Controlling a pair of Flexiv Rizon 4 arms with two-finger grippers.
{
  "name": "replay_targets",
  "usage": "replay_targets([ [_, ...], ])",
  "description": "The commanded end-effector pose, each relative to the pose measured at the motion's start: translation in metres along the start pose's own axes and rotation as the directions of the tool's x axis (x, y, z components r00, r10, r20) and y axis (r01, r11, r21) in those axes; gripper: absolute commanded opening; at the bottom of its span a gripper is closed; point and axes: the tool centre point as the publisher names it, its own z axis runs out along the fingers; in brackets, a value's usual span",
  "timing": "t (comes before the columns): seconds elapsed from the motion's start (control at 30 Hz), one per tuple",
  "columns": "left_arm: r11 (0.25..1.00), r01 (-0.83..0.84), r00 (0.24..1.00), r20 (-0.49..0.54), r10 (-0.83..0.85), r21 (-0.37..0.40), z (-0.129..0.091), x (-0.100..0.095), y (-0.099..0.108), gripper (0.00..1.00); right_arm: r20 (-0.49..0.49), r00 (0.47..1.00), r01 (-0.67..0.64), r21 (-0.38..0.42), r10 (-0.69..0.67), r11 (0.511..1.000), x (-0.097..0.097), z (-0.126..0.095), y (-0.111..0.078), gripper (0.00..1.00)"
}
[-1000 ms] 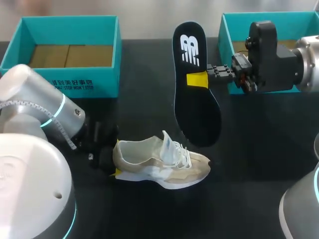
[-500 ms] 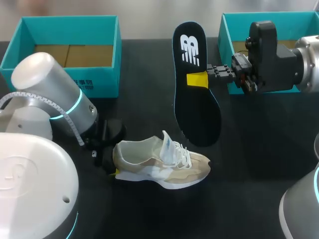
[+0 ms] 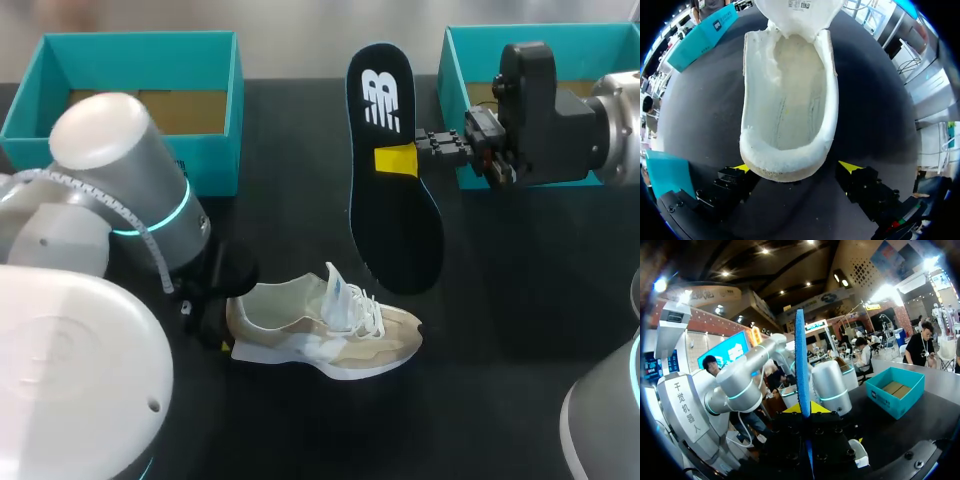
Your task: Take the shoe out of the shoebox, open the shoe tongue, remove and reinsert the insole, then place the shoe into the shoebox
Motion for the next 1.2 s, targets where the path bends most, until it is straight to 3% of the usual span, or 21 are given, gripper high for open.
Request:
replay_targets([
  [0.03, 0.995, -0.008, 1.000, -0.010, 0.007, -0.103, -0.011, -0.002, -0.001, 1.00, 0.000, 1.000, -0.001, -0.001, 0.001, 1.000, -0.001, 0.003, 0.000, 0.00],
  [0.23, 0.990, -0.029, 0.999, -0.017, 0.027, -0.140, -0.018, 0.000, -0.004, 1.00, 0.000, 1.000, -0.001, -0.001, 0.001, 1.000, -0.001, 0.003, 0.000, 0.00],
  [0.57, 0.991, -0.052, 0.998, -0.027, 0.049, -0.119, -0.021, 0.003, -0.004, 1.00, 0.000, 1.000, -0.001, -0.001, 0.001, 1.000, -0.001, 0.003, 0.000, 0.00],
  [0.73, 0.992, -0.046, 0.999, -0.025, 0.044, -0.116, -0.046, 0.004, -0.003, 1.00, 0.000, 1.000, -0.001, -0.001, 0.001, 1.000, -0.001, 0.003, 0.000, 0.00],
  [1.0, 0.994, -0.025, 1.000, 0.007, 0.026, -0.107, -0.085, -0.013, -0.013, 1.00, 0.000, 1.000, -0.001, -0.001, 0.001, 1.000, -0.001, 0.003, 0.000, 0.00],
  [1.2, 0.996, -0.043, 0.998, 0.037, 0.046, -0.081, -0.090, -0.022, -0.037, 1.00, 0.000, 1.000, -0.001, -0.001, 0.001, 1.000, -0.001, 0.003, 0.000, 0.00],
])
